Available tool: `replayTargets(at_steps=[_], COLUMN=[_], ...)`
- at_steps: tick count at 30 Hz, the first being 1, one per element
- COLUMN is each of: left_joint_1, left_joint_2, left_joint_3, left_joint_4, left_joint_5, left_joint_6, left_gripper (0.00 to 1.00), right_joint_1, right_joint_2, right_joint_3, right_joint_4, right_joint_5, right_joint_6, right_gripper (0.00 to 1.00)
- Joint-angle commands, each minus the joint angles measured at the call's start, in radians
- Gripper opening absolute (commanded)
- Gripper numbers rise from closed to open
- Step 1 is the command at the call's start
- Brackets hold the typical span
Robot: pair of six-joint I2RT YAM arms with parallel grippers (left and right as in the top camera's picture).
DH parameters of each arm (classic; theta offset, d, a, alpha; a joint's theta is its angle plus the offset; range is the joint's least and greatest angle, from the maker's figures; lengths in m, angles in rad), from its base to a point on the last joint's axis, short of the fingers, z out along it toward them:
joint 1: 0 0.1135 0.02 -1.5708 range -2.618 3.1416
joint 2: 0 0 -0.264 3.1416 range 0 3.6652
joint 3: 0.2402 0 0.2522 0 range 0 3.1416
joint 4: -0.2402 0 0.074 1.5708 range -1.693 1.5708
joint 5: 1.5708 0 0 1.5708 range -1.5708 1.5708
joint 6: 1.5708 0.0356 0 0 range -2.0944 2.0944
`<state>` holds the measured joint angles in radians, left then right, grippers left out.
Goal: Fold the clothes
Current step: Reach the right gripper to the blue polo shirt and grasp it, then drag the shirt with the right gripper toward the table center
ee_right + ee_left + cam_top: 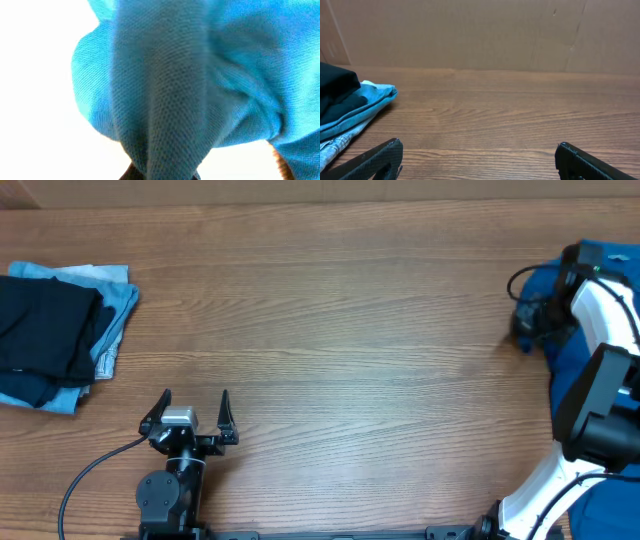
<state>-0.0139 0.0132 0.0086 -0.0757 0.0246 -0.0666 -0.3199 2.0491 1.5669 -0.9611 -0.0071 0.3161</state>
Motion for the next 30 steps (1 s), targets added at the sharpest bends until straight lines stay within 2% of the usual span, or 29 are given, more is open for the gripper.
replayTargets(at_steps=[1, 13, 22, 30], left_joint_1=[-0.006, -0.006, -0.006, -0.006], left_joint_2=[-0.009, -0.009, -0.009, -0.009], left_joint_3=[-0.004, -0.004, -0.004, -0.004], left_joint_4=[-0.001, -0.001, -0.001, -0.001], left_joint_5=[-0.006, -0.006, -0.006, -0.006], left_joint_6=[0.026, 0.026, 0.026, 0.026], left_gripper=[1.00, 1.00, 1.00, 1.00], right_joint_1=[0.054, 0.452, 0.854, 1.062], right_joint_2=[-0.082, -0.036, 0.042, 0.042], right_joint_3=[0.058, 0.056, 0.056, 0.056], right_joint_4=[0.013, 0.150, 0.249, 0.288], right_joint_5=[-0.150, -0.140, -0.141, -0.141], right_joint_6=[-0.032, 0.000, 0.055, 0.055], right_gripper=[0.04, 0.04, 0.04, 0.04])
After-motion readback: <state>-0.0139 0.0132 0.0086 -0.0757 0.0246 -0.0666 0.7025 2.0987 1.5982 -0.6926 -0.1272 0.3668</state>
